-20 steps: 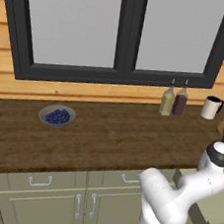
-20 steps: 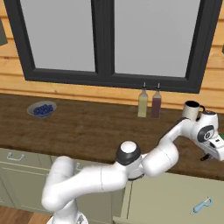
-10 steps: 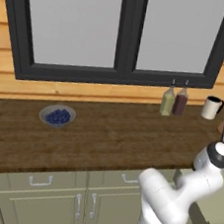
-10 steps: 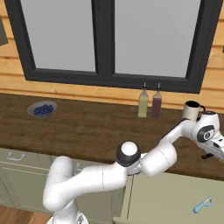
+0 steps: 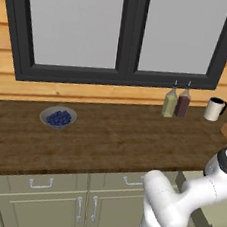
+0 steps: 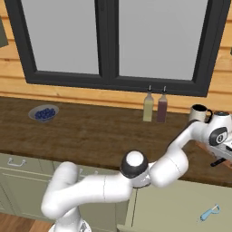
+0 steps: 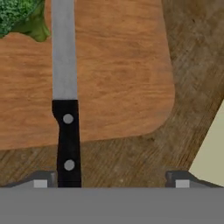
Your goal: Place the appropriate cutting tool for cutting the broccoli skin on the cutting board.
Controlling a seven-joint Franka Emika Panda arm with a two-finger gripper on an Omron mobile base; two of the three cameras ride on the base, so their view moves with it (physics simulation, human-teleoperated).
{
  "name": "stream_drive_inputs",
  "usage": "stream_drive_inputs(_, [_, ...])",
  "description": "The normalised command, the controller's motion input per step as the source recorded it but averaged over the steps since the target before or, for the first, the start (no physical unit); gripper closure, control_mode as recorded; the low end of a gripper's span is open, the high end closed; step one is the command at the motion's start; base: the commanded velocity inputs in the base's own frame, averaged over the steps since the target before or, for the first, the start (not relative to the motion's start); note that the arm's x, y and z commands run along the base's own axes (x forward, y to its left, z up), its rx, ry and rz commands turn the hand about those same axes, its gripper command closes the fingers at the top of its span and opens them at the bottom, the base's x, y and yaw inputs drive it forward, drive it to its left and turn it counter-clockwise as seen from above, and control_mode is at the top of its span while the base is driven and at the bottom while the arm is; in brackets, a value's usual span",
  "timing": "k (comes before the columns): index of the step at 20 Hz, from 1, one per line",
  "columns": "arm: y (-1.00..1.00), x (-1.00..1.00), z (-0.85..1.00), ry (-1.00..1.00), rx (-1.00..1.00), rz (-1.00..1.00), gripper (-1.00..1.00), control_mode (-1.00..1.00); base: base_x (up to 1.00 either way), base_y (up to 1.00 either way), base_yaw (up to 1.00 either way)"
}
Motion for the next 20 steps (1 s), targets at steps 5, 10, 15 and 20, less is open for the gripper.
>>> stream_drive_inputs(5, [0.0,-0.32,0.58,0.0,0.03,0.0,-1.0,-1.0,0.0,0.0,0.0])
stream_drive_inputs(10, [0.13,-0.71,0.36,0.0,0.03,0.01,-1.0,-1.0,0.0,0.0,0.0])
stream_drive_inputs(15, [0.57,-0.99,0.29,0.0,0.0,0.02,-1.0,-1.0,0.0,0.0,0.0])
stream_drive_inputs(20, [1.0,-0.94,0.12,-0.08,-0.02,0.13,-1.0,-1.0,0.0,0.0,0.0])
